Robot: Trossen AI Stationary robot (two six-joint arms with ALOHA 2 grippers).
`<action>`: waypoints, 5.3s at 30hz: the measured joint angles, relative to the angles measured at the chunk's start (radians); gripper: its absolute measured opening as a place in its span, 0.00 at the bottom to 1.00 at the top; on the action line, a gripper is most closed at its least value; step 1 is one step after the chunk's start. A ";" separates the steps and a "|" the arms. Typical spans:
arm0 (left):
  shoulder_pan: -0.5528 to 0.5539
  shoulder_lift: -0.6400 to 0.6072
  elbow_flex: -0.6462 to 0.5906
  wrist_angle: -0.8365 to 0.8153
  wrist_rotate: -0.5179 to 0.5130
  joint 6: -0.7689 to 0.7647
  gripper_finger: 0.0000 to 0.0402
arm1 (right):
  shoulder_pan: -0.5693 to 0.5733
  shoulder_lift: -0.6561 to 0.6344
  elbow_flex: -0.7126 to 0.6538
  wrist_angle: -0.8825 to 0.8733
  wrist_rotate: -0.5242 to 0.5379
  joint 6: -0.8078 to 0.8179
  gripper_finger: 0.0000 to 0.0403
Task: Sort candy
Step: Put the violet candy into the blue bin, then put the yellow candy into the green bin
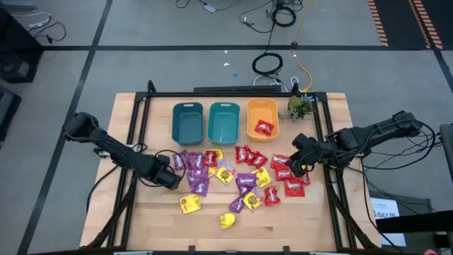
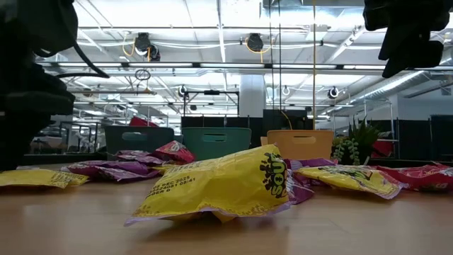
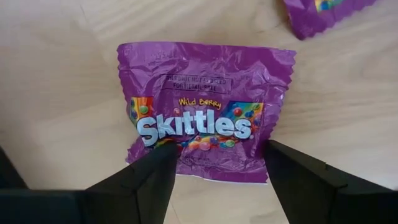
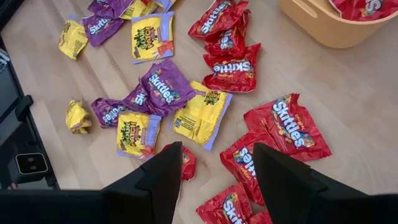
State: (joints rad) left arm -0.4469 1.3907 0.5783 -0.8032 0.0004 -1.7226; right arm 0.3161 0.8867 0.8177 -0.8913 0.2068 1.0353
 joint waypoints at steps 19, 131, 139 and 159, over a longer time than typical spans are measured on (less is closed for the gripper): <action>0.000 0.007 -0.006 -0.058 -0.099 -0.024 0.06 | 0.000 0.000 0.000 0.005 0.000 -0.012 0.47; 0.207 -0.360 0.330 0.020 -0.221 0.968 0.32 | -0.102 0.903 0.237 0.812 0.049 -0.768 0.47; 0.202 -0.359 0.330 0.017 -0.222 0.975 0.32 | -0.139 1.149 0.362 0.825 0.054 -0.685 0.47; 0.202 -0.359 0.330 0.002 -0.212 1.188 0.32 | -0.114 0.956 0.515 0.484 0.222 -0.358 0.01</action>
State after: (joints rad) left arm -0.2447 1.0313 0.9085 -0.8016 -0.2120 -0.5350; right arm 0.2020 1.8429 1.3323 -0.4071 0.4290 0.6776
